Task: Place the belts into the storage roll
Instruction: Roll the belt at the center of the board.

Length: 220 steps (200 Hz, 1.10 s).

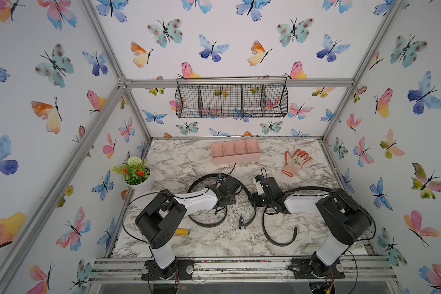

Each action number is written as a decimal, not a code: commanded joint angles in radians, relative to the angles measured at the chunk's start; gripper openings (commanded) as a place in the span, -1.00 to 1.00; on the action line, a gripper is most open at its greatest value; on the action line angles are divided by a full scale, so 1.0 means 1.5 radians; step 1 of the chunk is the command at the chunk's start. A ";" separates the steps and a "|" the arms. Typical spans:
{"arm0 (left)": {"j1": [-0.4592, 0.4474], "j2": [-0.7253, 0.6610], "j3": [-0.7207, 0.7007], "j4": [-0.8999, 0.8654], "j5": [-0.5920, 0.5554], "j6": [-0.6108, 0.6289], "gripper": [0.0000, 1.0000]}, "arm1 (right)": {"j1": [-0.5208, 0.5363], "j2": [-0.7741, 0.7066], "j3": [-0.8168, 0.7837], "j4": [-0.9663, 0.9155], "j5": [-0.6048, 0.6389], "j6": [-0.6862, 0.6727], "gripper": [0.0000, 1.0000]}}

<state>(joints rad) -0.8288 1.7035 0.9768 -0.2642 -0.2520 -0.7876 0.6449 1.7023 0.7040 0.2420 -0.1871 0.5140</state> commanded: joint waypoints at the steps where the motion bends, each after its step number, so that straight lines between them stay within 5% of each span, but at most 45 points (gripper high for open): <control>1: -0.011 -0.115 -0.031 -0.044 -0.009 0.102 0.76 | -0.001 -0.015 0.005 -0.035 0.005 -0.009 -0.38; 7: -0.010 -0.144 -0.045 -0.052 -0.010 0.125 1.00 | -0.001 -0.018 0.013 -0.047 0.008 -0.017 -0.27; 28: -0.008 -0.220 -0.083 -0.123 -0.020 0.151 0.97 | -0.001 -0.019 0.038 -0.078 0.025 -0.042 0.16; 59: -0.018 -0.272 -0.144 -0.199 0.013 0.130 0.83 | -0.001 -0.010 0.060 -0.098 0.047 -0.069 0.49; 97: -0.047 -0.312 -0.221 -0.163 0.030 0.069 0.45 | -0.001 0.019 0.133 -0.129 0.065 -0.144 0.63; 145: -0.119 -0.252 -0.228 -0.124 0.013 0.052 0.24 | -0.001 0.087 0.245 -0.187 0.065 -0.202 0.67; 165: -0.139 -0.236 -0.222 -0.130 -0.013 0.032 0.40 | -0.001 0.104 0.263 -0.192 0.053 -0.205 0.68; 189: -0.143 -0.296 -0.221 -0.151 -0.072 -0.002 0.94 | -0.001 0.114 0.262 -0.189 0.039 -0.204 0.67; 220: -0.142 -0.425 -0.258 -0.078 -0.027 0.057 1.00 | -0.001 0.119 0.248 -0.181 0.035 -0.204 0.69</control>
<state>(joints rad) -1.0409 1.2037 0.6174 -0.4530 -0.2951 -0.7506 0.6449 1.8629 1.0863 -0.0162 -0.1146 0.2230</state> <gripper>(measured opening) 0.991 0.842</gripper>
